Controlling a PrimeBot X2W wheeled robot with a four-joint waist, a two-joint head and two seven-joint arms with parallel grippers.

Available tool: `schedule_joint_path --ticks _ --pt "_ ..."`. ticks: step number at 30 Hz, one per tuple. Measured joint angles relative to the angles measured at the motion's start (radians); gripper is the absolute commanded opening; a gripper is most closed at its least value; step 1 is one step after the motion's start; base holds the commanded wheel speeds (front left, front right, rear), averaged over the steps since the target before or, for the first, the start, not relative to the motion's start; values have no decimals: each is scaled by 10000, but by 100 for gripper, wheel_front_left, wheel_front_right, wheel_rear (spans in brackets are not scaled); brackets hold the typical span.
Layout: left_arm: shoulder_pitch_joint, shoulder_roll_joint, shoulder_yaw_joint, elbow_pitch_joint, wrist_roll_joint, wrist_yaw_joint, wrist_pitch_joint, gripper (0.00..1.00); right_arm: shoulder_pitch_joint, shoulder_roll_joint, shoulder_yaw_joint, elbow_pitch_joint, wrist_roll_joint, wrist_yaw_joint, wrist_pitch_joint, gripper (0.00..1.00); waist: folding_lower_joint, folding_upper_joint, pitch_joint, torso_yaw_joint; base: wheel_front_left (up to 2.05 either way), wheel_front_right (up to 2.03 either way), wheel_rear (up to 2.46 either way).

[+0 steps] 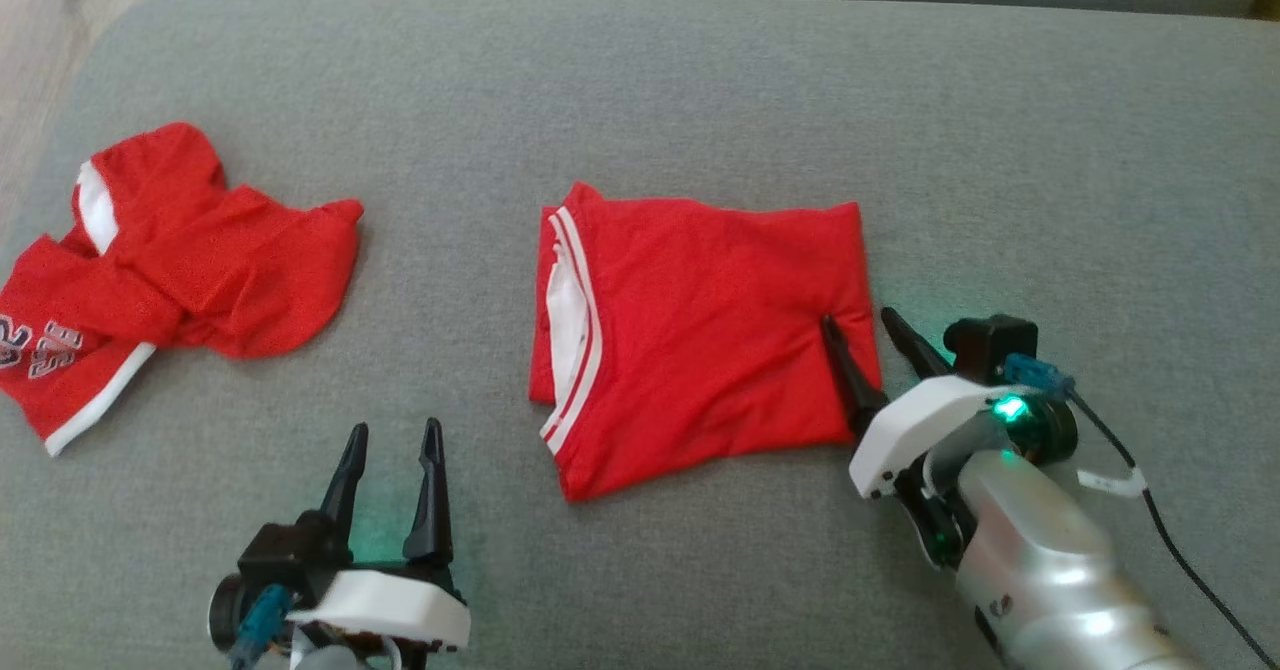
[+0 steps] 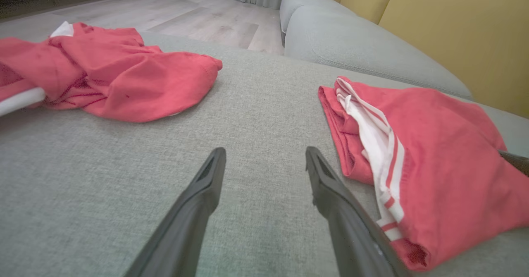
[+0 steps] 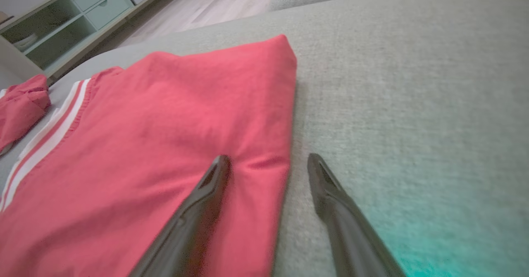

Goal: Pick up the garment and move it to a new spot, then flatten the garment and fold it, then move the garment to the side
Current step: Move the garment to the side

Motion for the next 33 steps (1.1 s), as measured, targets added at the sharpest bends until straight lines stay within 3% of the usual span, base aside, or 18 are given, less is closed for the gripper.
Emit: schedule_joint_path --ticks 2,3,8,12,27,33 --pt "2 4 4 0 0 2 0 100 -149 -35 251 36 224 -2 -10 41 -1 0 71 81 0 0 0" --pt "5 4 12 0 0 12 -2 100 -237 -40 410 44 382 0 -10 3 0 0 92 71 0 0 0" --pt "19 8 86 -27 77 31 0 100 -283 6 976 33 834 0 -33 0 -2 0 11 -318 0 0 0" --pt "19 8 92 -132 161 -15 0 100 -211 35 1154 -173 1057 0 -96 0 -1 0 -74 -1019 0 0 0" --pt "-395 13 90 -290 341 -25 -2 100 860 19 575 -1668 337 0 -102 0 -2 0 -212 -5356 0 0 0" --pt "-394 12 86 -272 370 -104 -2 100 913 13 196 -2017 203 0 -102 0 -2 0 -189 -6348 0 0 0"
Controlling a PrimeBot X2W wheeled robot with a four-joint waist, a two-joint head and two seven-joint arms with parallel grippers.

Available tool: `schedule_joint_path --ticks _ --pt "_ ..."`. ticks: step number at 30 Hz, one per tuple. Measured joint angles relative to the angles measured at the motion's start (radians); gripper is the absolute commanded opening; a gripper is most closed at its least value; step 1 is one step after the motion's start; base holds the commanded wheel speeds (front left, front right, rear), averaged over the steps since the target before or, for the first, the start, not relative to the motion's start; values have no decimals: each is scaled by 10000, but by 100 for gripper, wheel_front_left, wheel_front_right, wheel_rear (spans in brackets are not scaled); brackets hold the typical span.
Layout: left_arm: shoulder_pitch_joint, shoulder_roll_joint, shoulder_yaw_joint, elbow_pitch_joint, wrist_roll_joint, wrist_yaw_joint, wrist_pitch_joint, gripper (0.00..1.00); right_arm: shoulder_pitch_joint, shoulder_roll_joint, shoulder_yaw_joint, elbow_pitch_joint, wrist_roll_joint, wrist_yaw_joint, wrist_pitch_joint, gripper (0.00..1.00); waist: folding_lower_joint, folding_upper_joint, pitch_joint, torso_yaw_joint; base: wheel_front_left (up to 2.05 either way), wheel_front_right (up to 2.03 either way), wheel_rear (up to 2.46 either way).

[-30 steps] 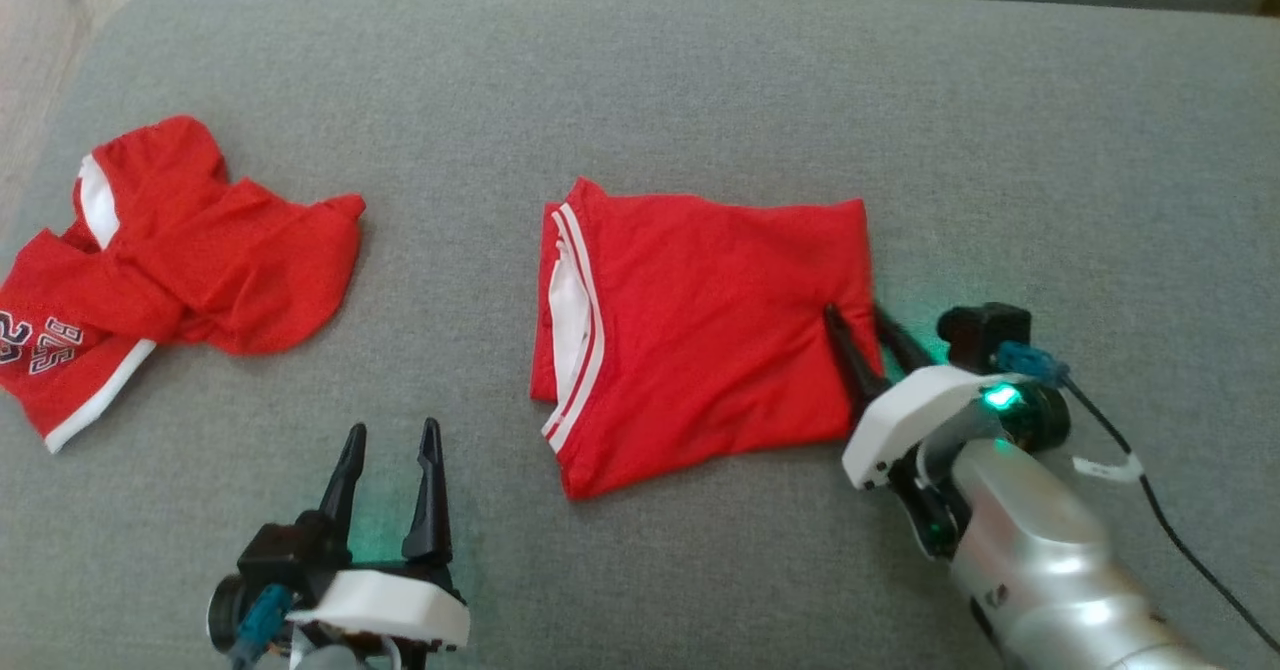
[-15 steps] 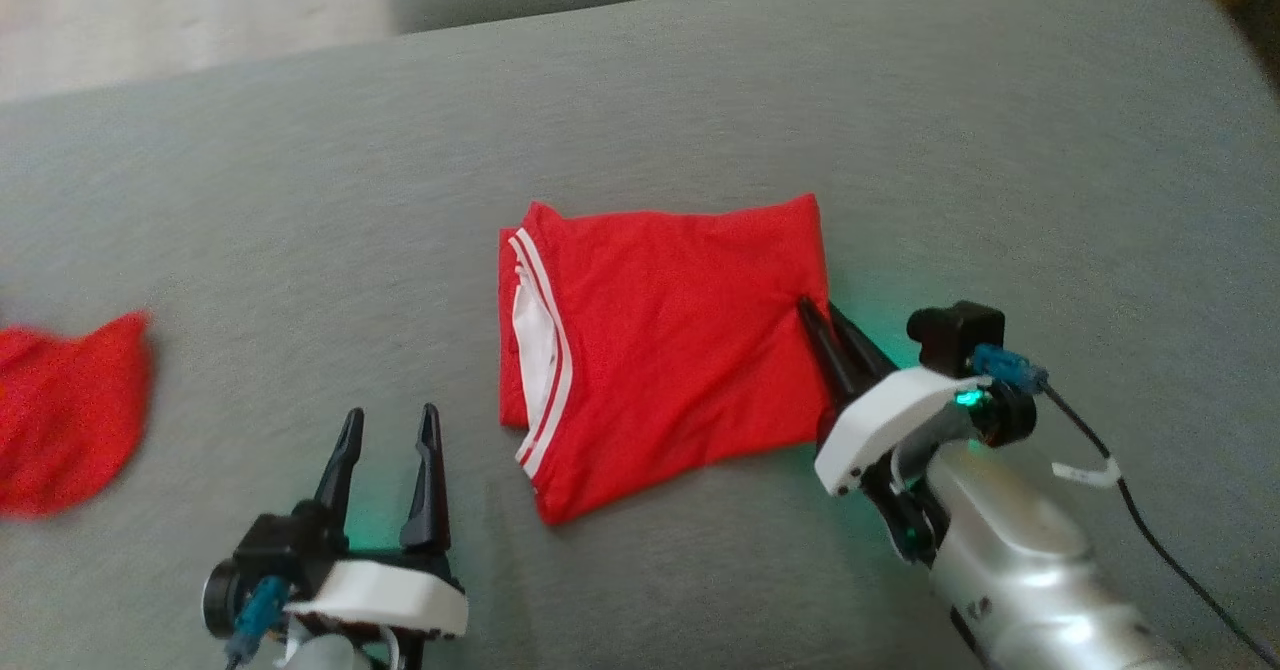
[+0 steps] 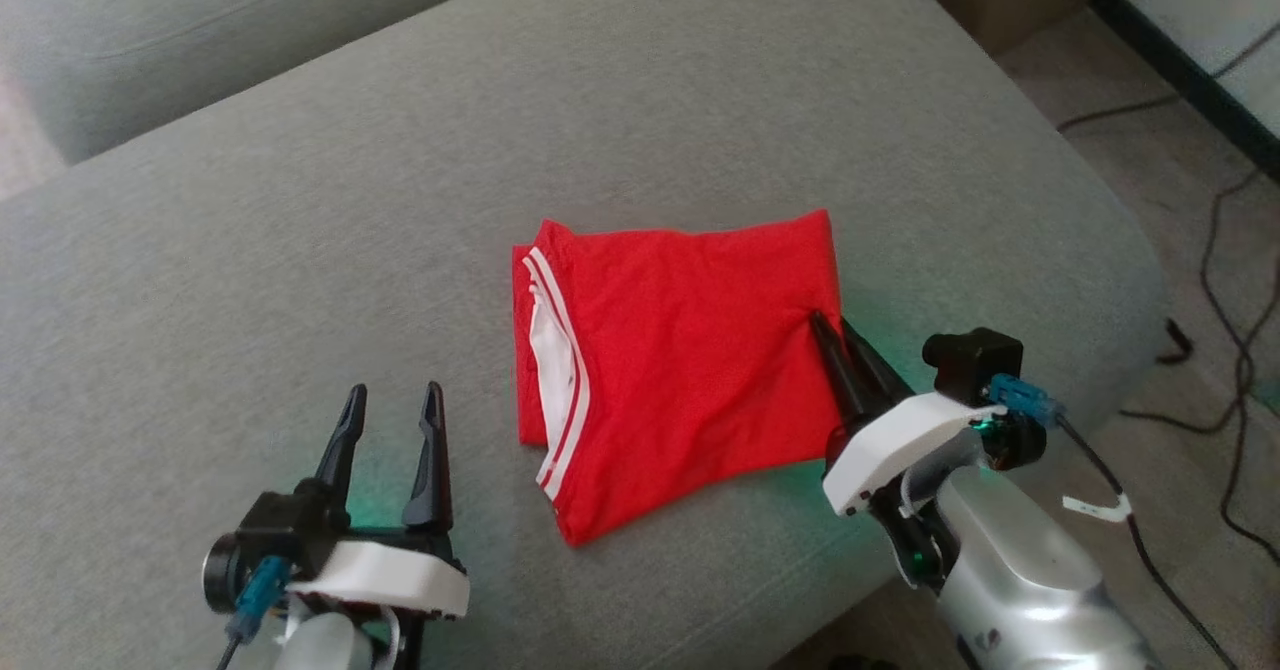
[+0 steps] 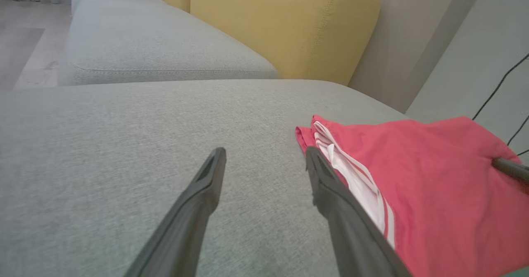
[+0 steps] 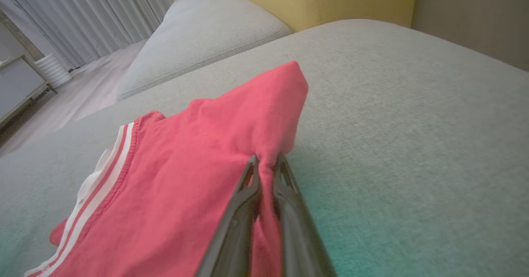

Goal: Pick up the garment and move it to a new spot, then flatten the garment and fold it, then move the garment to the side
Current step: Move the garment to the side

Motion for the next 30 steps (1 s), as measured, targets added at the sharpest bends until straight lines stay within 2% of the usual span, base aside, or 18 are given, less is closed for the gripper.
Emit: schedule_joint_path --ticks 5,12,19,24,28,29,30 --pt "0 2 -10 23 0 -2 0 100 -7 2 -326 0 -504 0 0 0 1 0 135 -270 0 0 0" --pt "-5 2 -111 63 52 -38 0 100 -709 -63 -1124 485 -1415 -2 0 0 1 0 298 164 0 0 0" --pt "-103 12 -389 176 155 -86 0 100 -3069 -1440 -2104 1998 -2869 0 0 0 1 0 652 1056 0 0 0" --pt "-321 8 -360 217 169 -90 0 100 -4331 -2583 -3354 3273 -3785 0 4 0 1 0 919 1633 0 0 0" --pt "-439 10 -318 255 176 -92 0 100 -4932 -3181 -4266 4044 -4612 0 8 0 2 0 1124 2025 0 0 0" --pt "-445 10 -320 267 209 -96 0 100 -5025 -3275 -4531 4196 -4794 0 13 47 2 0 1168 2103 0 0 0" --pt "-445 10 -316 286 259 -96 0 100 -5067 -3333 -4823 4293 -4982 0 15 100 2 0 1201 2179 0 0 0"
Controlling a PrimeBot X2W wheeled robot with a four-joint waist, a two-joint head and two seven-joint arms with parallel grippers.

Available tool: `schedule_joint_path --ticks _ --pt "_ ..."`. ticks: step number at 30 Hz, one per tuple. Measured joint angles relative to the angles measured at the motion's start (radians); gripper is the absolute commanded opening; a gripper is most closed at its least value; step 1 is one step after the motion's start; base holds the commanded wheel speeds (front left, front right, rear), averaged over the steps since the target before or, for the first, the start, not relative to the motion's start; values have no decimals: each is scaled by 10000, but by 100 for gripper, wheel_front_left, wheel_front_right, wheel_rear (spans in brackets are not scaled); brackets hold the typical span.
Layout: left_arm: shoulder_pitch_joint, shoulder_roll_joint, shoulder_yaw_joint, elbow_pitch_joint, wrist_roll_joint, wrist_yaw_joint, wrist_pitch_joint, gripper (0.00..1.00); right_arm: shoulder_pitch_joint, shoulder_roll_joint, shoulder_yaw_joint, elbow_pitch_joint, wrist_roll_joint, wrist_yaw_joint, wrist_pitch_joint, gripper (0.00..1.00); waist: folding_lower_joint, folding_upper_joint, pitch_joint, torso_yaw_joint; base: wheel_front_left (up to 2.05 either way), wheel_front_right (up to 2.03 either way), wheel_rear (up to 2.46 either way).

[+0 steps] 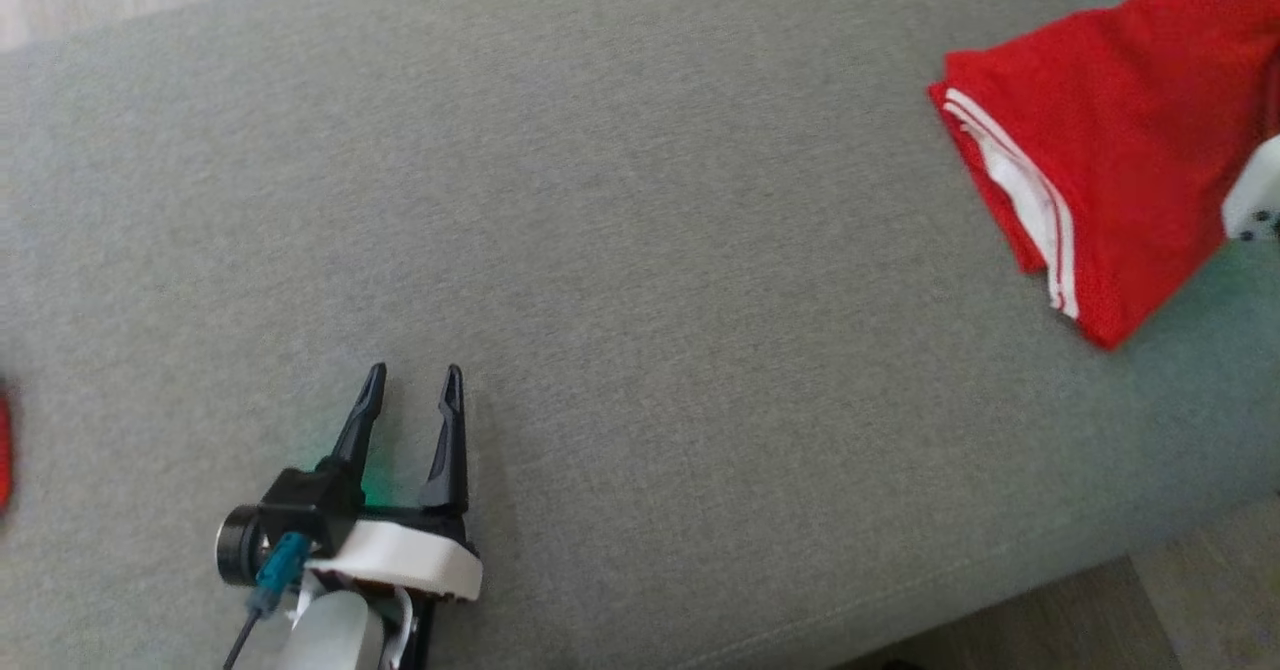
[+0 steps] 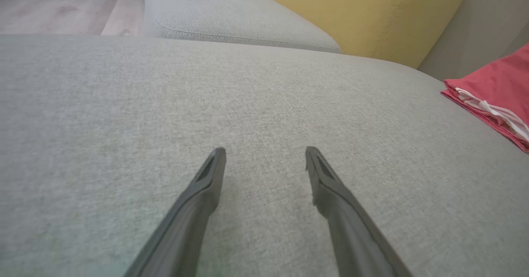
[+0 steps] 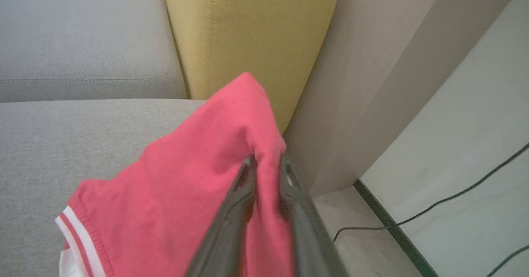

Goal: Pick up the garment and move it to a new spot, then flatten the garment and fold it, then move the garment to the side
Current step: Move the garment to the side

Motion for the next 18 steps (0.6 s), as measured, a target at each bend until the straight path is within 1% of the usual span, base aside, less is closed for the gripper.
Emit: schedule_joint_path --ticks 3,5,8,10,13,16,18 --pt "-27 -2 4 0 0 0 0 100 -6 -4 -857 0 -426 0 -4 100 0 0 54 176 0 0 0" --pt "-45 -2 36 0 0 2 0 100 -5 113 -1365 -328 -558 0 -13 100 -1 0 52 264 0 0 0" --pt "-47 -8 318 0 0 10 0 100 21 502 -1948 -1517 -740 0 -17 100 -1 0 -6 385 0 0 0" --pt "-44 -6 560 -12 2 12 0 100 113 924 -2134 -2284 -790 -2 -19 100 -1 0 -70 475 0 0 0" --pt "-20 -13 936 -81 2 13 0 100 623 1708 -2119 -3390 -755 0 -44 100 -1 0 -202 630 0 0 0" --pt "33 -10 1283 -169 0 48 0 100 1533 2401 -1733 -4391 -539 0 -44 100 -1 0 -353 831 0 0 0" --pt "55 -13 1367 -222 -15 100 0 100 2276 2685 -1361 -5099 -372 -2 -44 100 -2 0 -461 1015 0 0 0"
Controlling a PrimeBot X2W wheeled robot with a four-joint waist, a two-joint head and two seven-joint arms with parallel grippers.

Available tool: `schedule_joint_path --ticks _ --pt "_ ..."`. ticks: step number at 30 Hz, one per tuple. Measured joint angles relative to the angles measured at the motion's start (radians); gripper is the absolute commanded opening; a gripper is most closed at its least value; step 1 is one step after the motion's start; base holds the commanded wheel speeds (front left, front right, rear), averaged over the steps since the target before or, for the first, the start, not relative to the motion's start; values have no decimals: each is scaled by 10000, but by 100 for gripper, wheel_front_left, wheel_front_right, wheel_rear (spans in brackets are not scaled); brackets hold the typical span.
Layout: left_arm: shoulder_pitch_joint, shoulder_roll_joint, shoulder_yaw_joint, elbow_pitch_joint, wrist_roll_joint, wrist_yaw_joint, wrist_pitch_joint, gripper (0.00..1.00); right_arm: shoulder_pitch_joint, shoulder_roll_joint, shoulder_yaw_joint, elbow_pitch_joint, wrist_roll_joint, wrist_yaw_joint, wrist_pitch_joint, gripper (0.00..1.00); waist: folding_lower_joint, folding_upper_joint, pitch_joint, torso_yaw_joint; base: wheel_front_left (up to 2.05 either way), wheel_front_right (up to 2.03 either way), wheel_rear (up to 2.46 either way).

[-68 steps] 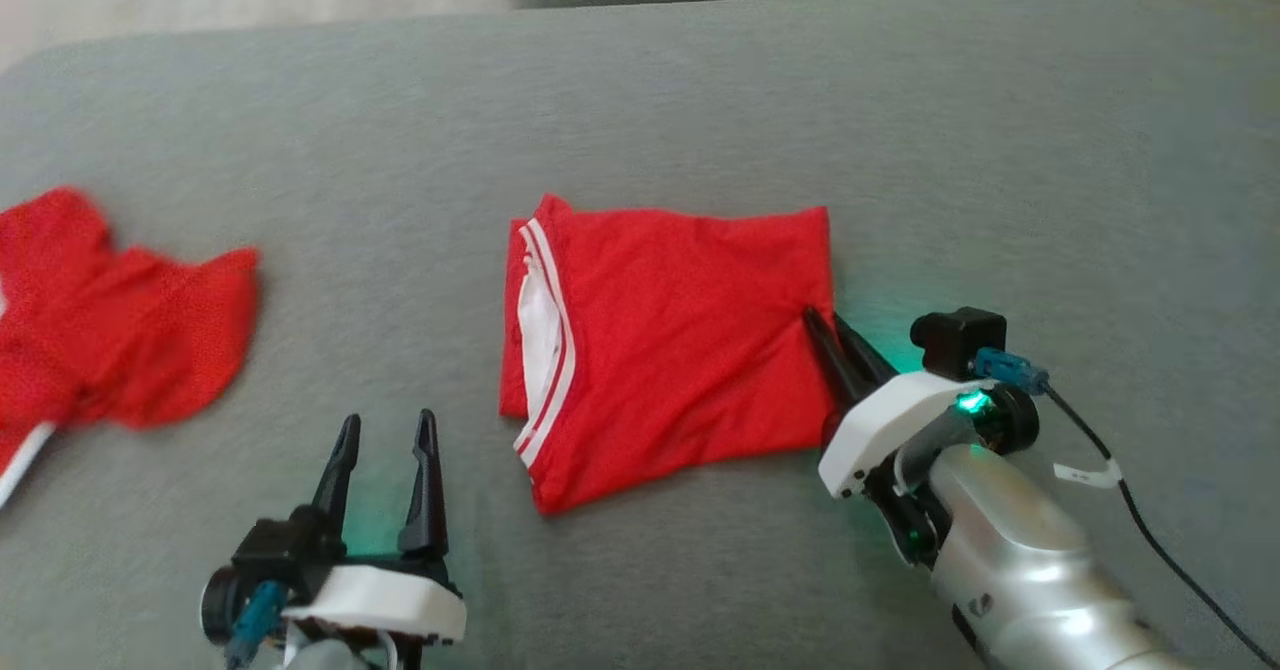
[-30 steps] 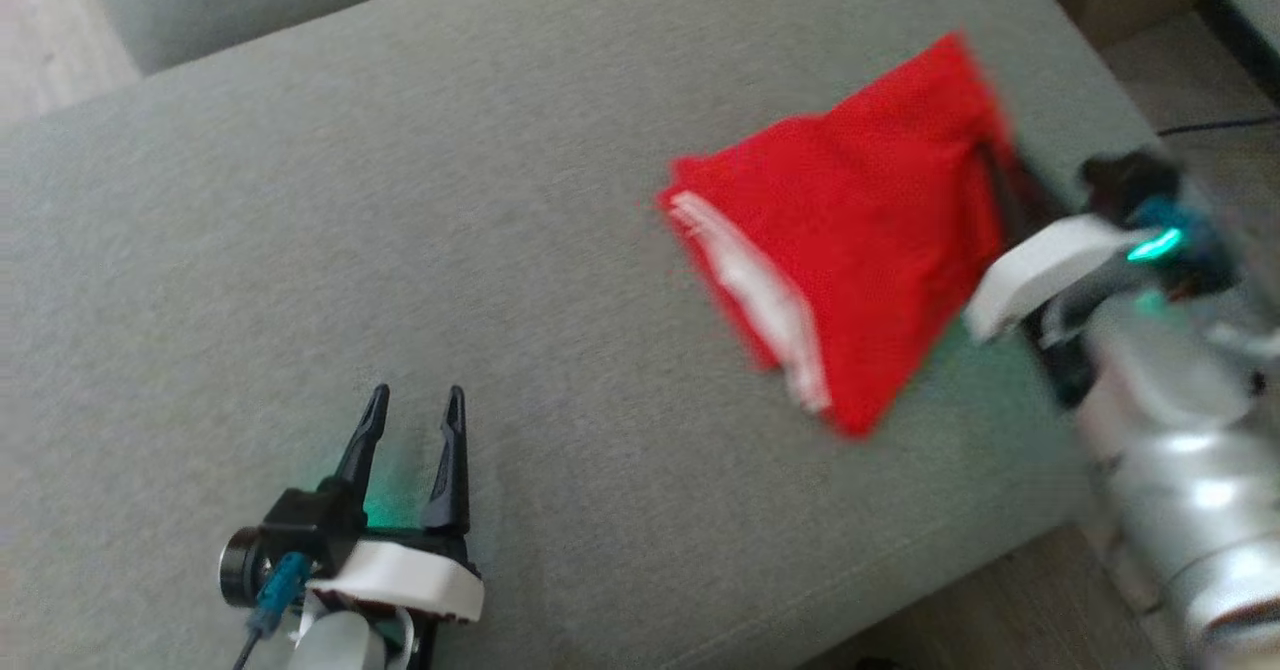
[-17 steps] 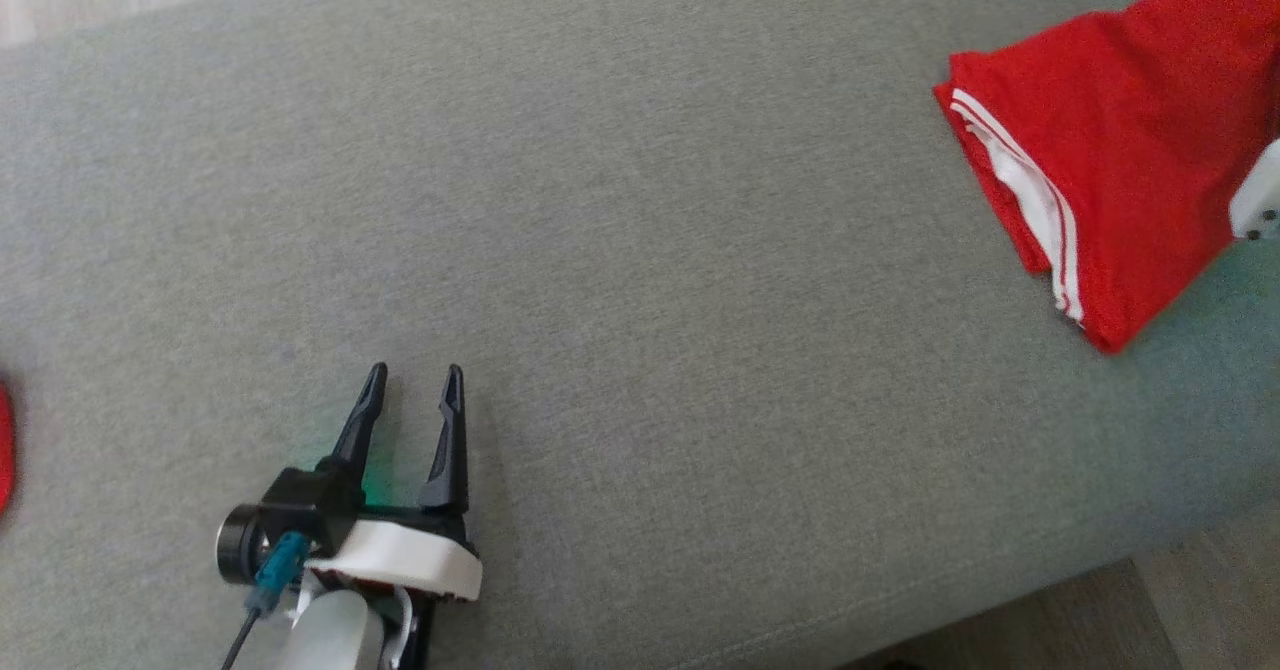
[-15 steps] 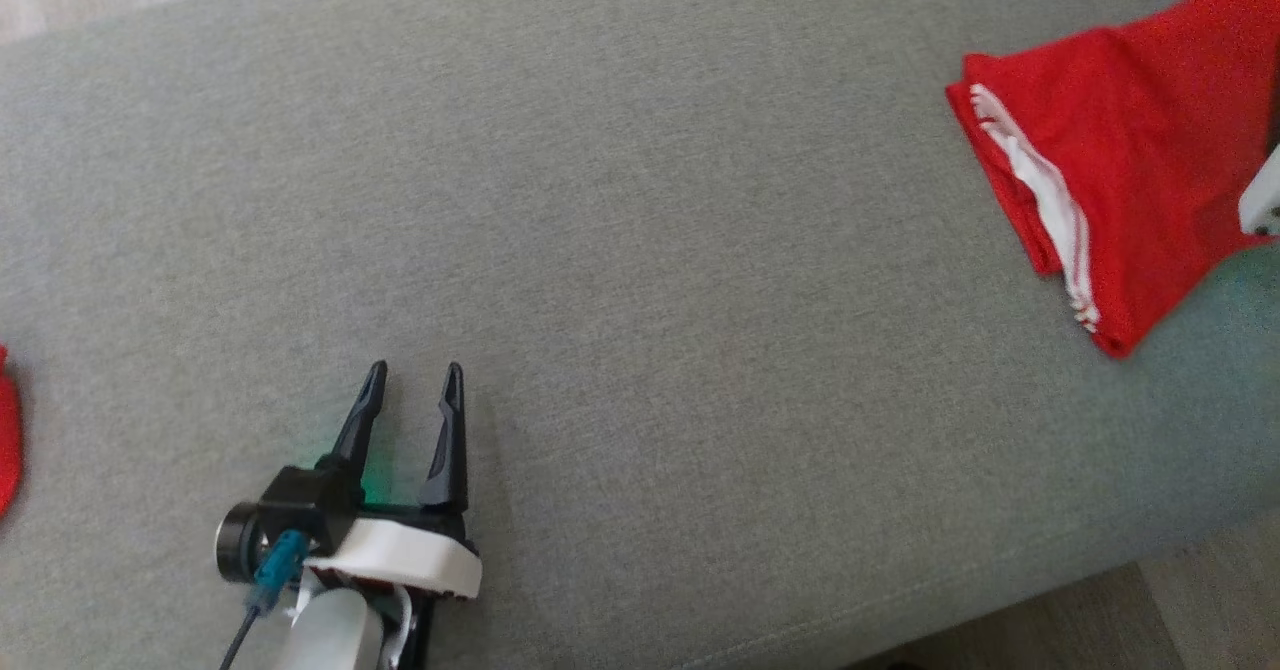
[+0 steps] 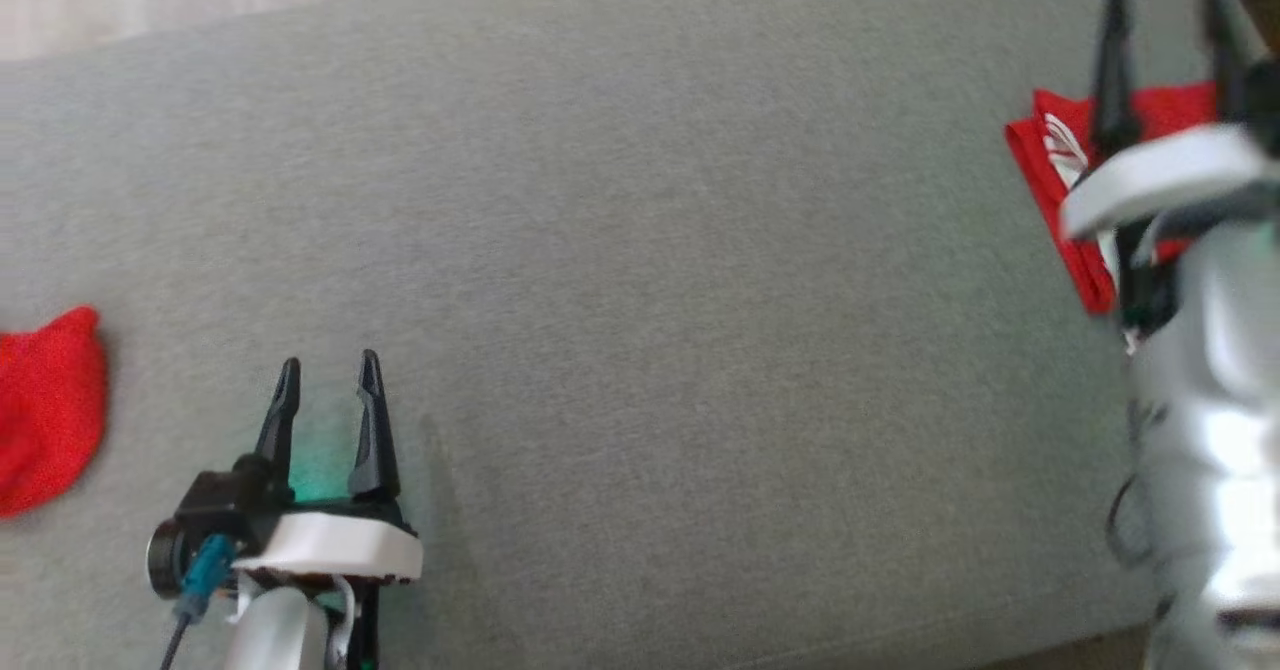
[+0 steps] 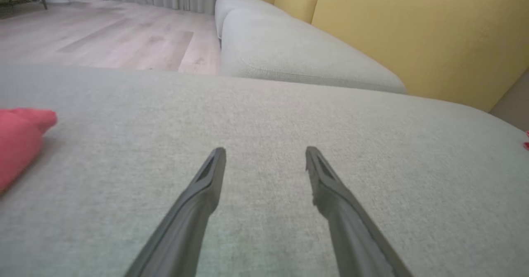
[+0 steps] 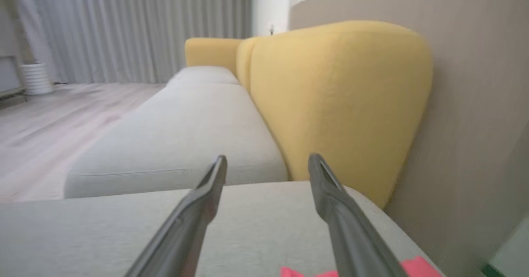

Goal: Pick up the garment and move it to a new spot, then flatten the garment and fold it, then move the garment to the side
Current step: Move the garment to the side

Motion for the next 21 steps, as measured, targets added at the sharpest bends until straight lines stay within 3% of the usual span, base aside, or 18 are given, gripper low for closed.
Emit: schedule_joint_path --ticks 6,13,21 --pt "191 -13 280 -71 -2 71 0 100 1929 479 746 -1078 583 2 0 100 0 0 -374 569 0 0 0" --pt "500 -13 267 -31 -100 84 0 100 3497 673 744 -1338 1110 2 0 100 -1 0 -797 1049 0 0 0" --pt "848 -17 293 73 -102 100 0 100 4570 721 1469 -1429 1475 2 0 100 -1 0 -1470 1296 0 0 0"
